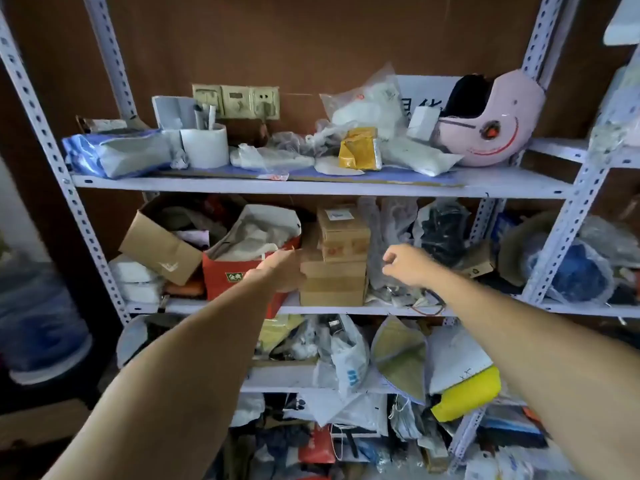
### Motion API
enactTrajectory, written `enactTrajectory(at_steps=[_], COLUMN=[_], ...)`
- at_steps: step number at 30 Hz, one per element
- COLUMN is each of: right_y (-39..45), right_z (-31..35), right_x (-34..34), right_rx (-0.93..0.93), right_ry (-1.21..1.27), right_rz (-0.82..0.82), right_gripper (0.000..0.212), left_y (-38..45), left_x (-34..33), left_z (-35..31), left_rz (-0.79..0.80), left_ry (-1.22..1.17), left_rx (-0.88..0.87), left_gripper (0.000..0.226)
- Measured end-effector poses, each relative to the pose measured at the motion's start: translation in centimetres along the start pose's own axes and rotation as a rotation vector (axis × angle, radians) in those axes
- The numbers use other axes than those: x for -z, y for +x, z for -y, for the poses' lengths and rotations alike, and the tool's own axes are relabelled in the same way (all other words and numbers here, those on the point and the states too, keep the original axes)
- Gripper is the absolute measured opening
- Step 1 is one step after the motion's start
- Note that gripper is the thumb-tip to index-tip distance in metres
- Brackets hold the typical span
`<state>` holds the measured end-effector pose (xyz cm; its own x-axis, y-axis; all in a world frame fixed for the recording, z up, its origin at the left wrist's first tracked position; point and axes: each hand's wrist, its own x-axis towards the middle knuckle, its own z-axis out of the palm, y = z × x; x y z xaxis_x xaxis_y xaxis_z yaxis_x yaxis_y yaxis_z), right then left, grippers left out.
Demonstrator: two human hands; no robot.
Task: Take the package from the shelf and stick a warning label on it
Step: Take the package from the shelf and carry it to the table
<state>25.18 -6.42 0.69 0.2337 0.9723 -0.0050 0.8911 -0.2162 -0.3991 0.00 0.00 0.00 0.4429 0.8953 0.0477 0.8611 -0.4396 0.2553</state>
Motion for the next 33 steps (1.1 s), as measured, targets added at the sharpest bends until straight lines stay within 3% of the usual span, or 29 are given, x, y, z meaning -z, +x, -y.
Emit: enactTrajectory(at_steps=[5, 9, 13, 17, 20, 23, 29, 33], right_y=[6.4, 10.4, 14.1, 16.6, 16.8, 15.1, 5.5, -1.8], right_z=[1.4, 2.6, 2.0, 1.1, 1.1, 1.2, -3.4, -7.6], right_x=[0.3, 0.0, -1.2, -2.2, -2.9, -3.4, -4.9, -6.9], right_rx=[-0.051, 0.025, 0.065, 0.057, 0.083, 0.128, 0.034, -0.082], right_ry=[0.066, 0.183, 0.228, 0.298, 0.335, 0.392, 0.468, 0.459], right_rz=[-0.017, -0.017, 0.045, 0.08, 0.07, -0.039, -0.253, -0.373], right_gripper=[0.058, 0.073, 0.092, 0.111, 0.108, 0.1, 0.1, 0.099], left_y=[6.9, 12.3, 16.2, 17.2, 17.7, 17.3, 11.0, 5.9], left_x=[-0.1, -0.9, -2.5, -4.2, -4.7, -4.9, -9.6, -14.9], left_z=[0.9, 1.5, 1.9, 2.1, 2.1, 1.5, -4.3, -9.9], left_rz=[-0.058, 0.031, 0.087, 0.048, 0.016, 0.014, -0.022, 0.094], left_ry=[-0.197, -0.272, -0.357, -0.514, -0.604, -0.75, -1.044, -1.331], left_rx=[-0.051, -0.098, -0.122, -0.17, -0.191, -0.231, -0.364, -0.324], left_gripper=[0.071, 0.088, 0.121, 0.111, 0.107, 0.109, 0.095, 0.08])
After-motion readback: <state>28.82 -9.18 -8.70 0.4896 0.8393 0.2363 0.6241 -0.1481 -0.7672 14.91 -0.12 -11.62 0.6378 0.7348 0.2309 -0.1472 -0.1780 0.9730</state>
